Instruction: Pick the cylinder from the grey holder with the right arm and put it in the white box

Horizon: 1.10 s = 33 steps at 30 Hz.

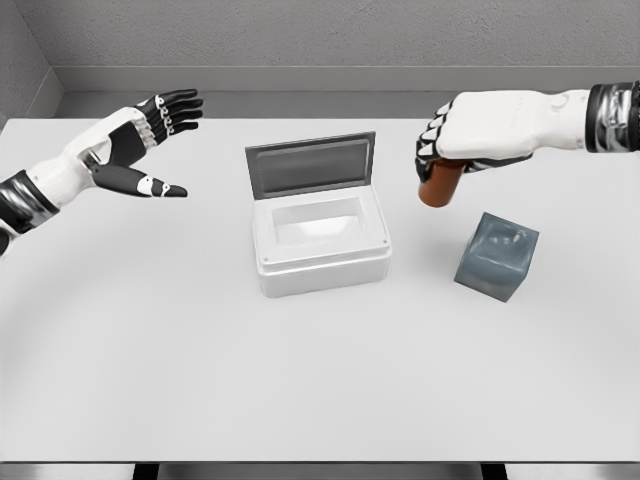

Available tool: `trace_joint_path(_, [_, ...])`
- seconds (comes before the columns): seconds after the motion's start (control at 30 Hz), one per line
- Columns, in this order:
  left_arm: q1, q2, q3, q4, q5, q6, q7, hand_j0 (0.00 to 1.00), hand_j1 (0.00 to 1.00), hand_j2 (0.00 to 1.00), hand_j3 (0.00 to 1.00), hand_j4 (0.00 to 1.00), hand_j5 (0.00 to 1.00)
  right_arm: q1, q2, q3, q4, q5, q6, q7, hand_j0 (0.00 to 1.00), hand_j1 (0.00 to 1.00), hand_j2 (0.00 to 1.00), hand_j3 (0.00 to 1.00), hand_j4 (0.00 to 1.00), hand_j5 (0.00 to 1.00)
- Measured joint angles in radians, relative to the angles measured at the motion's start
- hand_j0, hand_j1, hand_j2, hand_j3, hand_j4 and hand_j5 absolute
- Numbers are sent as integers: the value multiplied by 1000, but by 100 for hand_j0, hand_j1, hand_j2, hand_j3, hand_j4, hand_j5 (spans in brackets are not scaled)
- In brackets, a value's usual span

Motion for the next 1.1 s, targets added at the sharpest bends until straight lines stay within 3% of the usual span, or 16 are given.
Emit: trace_joint_path(1.1, [-15,-36,-3,29,-2,0,0,100,100,100,100,100,100,-11,172,10,54,25,0,0,52,52,52,52,52,52])
